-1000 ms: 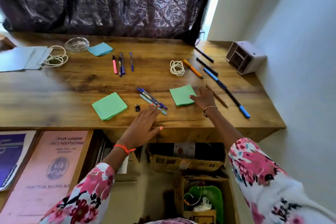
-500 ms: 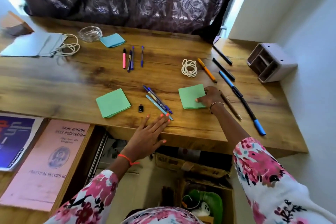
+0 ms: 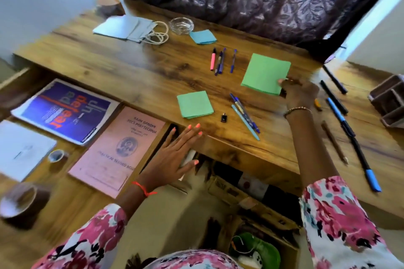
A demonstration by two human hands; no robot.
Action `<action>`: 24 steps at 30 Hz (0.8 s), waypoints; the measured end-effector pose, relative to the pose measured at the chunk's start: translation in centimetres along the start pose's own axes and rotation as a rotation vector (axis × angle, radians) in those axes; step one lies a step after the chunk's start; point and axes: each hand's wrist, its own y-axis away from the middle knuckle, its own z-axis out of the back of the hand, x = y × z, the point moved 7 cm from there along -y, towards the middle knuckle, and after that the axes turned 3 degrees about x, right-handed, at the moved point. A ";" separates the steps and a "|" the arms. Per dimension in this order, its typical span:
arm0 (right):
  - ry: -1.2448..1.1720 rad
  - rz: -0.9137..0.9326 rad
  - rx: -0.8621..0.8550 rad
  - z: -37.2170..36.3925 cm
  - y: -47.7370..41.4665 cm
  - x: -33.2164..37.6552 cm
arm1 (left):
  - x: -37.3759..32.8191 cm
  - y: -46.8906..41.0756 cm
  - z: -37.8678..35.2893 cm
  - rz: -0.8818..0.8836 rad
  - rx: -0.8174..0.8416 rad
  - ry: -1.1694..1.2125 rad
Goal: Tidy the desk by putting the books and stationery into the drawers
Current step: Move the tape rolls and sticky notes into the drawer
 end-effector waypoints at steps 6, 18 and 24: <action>-0.160 -0.028 0.412 -12.5 10.2 2.1 | 6.0 10.9 3.9 0.141 -0.059 -0.032; 0.176 -0.248 0.948 -27.9 33.9 -5.1 | 13.7 29.9 8.0 0.303 -0.156 0.040; 0.624 -0.150 1.129 -31.2 41.1 -10.5 | 14.6 32.7 7.0 0.341 -0.120 0.063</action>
